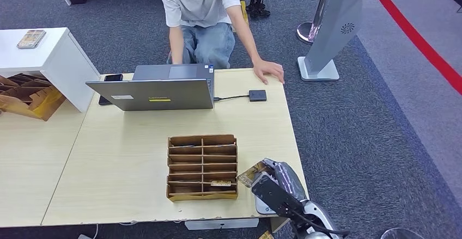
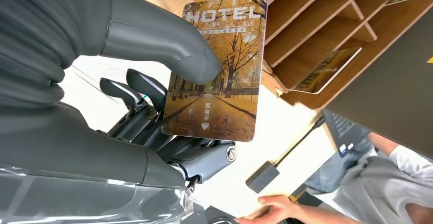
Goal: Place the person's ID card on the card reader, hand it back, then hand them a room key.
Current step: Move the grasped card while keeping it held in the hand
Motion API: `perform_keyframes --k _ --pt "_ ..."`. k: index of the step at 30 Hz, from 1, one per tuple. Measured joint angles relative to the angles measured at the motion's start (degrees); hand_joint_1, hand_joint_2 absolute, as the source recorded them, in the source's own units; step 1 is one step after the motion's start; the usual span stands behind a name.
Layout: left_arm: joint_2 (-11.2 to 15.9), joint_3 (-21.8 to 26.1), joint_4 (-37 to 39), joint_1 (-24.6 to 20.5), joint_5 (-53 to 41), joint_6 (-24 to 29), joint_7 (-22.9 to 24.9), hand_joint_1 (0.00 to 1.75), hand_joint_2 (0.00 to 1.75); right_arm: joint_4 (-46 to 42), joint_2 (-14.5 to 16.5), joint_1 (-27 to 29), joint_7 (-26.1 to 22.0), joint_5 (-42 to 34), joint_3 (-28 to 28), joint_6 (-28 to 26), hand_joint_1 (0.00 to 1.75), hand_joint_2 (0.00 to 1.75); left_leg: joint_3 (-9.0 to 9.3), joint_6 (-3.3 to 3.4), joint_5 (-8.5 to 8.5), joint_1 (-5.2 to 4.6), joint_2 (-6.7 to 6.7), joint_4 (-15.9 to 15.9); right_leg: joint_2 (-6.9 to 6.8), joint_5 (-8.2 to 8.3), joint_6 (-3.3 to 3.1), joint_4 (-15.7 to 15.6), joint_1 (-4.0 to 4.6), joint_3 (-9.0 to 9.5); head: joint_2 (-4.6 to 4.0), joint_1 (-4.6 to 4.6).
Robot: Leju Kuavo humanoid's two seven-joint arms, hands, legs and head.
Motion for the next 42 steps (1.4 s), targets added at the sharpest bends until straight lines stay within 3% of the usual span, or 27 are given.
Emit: perform_keyframes --k 12,21,30,42 --pt "0.03 0.01 0.00 -0.03 -0.19 -0.36 -0.03 0.00 0.00 1.36 0.13 -0.09 0.90 0.38 -0.51 0.38 1.75 1.75 0.00 0.00 0.00 0.00 0.00 0.00 0.00 0.00 0.00 0.00 0.00 0.00 0.00 0.01" --pt "2.28 0.02 0.00 0.01 -0.76 -3.08 -1.05 0.00 0.00 2.61 0.49 -0.45 1.69 1.27 -0.87 1.03 1.75 1.75 0.00 -0.01 0.01 0.00 0.00 0.00 0.00 0.00 0.00 0.00 0.01 0.00 0.00 0.00" --pt "2.74 -0.13 0.00 0.57 0.49 -2.66 -1.05 0.00 0.00 3.87 0.34 2.66 1.14 1.86 -1.63 -3.49 1.75 1.75 -0.02 0.00 -0.01 -0.01 0.01 0.00 0.01 0.00 0.00 -0.01 -0.01 -0.02 0.00 0.00" --pt "2.98 -0.17 0.00 0.52 1.20 -2.65 -1.05 0.00 0.00 4.30 0.43 0.87 5.54 6.33 -3.08 -1.17 1.75 1.75 -0.01 0.00 0.07 0.00 0.01 0.00 -0.01 0.02 0.00 0.00 0.00 0.00 0.00 0.01"
